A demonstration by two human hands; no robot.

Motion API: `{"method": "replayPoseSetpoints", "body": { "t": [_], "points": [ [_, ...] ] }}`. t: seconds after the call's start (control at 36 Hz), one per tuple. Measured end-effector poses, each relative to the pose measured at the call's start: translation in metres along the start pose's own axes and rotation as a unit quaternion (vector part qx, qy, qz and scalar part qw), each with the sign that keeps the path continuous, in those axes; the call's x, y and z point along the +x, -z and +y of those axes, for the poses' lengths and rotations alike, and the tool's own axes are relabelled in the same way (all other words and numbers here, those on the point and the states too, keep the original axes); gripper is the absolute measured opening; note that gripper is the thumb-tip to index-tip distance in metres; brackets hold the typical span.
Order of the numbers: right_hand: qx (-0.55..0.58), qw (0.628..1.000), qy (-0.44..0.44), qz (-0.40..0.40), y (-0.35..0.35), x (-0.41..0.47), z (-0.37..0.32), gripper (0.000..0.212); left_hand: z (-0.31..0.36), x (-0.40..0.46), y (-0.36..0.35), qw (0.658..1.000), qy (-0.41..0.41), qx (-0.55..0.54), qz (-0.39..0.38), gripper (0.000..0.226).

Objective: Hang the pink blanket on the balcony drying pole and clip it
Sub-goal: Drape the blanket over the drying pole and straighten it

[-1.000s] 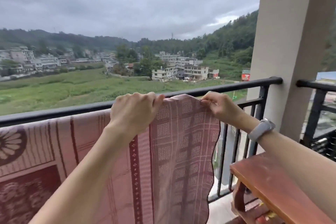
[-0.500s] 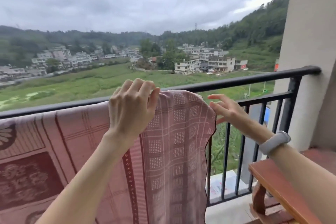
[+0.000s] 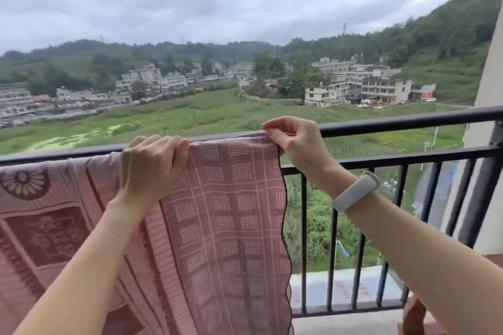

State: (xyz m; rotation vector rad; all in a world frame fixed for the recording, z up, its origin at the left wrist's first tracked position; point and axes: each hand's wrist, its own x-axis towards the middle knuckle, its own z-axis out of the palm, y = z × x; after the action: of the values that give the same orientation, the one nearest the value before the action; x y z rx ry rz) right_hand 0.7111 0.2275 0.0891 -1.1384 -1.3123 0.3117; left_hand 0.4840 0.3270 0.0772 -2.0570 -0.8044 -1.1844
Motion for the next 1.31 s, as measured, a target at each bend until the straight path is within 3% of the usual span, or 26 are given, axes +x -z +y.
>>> {"method": "replayPoseSetpoints", "body": {
  "t": [0.11, 0.19, 0.28, 0.33, 0.42, 0.5, 0.64, 0.89, 1.25, 1.31],
  "points": [
    [-0.034, 0.999, 0.011, -0.003, 0.002, -0.007, 0.006, 0.010, 0.008, -0.003, 0.008, 1.000, 0.008, 0.026, -0.005, 0.042],
    [-0.143, 0.989, 0.022, -0.025, 0.008, -0.010, 0.012, 0.011, 0.005, -0.004, 0.008, 0.999, 0.017, 0.021, -0.031, 0.043],
    [-0.235, 0.964, 0.112, 0.050, 0.007, -0.009, 0.005, 0.015, 0.005, -0.005, 0.005, 0.999, 0.014, 0.026, -0.028, 0.043],
    [-0.285, 0.935, 0.198, 0.066, -0.006, -0.009, -0.008, 0.019, 0.006, -0.003, 0.005, 0.999, 0.014, 0.014, -0.035, 0.044],
    [-0.403, 0.863, 0.304, 0.012, -0.041, -0.005, -0.022, 0.024, 0.005, -0.004, 0.005, 0.999, 0.008, -0.011, -0.041, 0.044],
    [-0.493, 0.803, 0.331, -0.053, -0.075, -0.005, -0.018, 0.032, -0.006, -0.011, 0.008, 0.999, 0.031, -0.013, -0.011, 0.044],
    [-0.523, 0.793, 0.312, -0.017, -0.088, -0.004, -0.003, 0.042, -0.059, -0.040, 0.017, 0.988, 0.149, 0.024, 0.024, 0.045],
    [-0.532, 0.789, 0.305, 0.052, -0.095, -0.003, 0.003, 0.044, -0.145, -0.066, 0.022, 0.979, 0.173, 0.097, 0.041, 0.043],
    [-0.549, 0.781, 0.291, 0.063, -0.098, -0.007, 0.000, 0.040, -0.218, -0.084, 0.044, 0.934, 0.341, 0.093, -0.050, 0.070],
    [-0.549, 0.785, 0.279, 0.063, -0.098, -0.007, 0.001, 0.042, -0.220, -0.085, 0.051, 0.918, 0.374, 0.109, -0.078, 0.065]
  ]
}}
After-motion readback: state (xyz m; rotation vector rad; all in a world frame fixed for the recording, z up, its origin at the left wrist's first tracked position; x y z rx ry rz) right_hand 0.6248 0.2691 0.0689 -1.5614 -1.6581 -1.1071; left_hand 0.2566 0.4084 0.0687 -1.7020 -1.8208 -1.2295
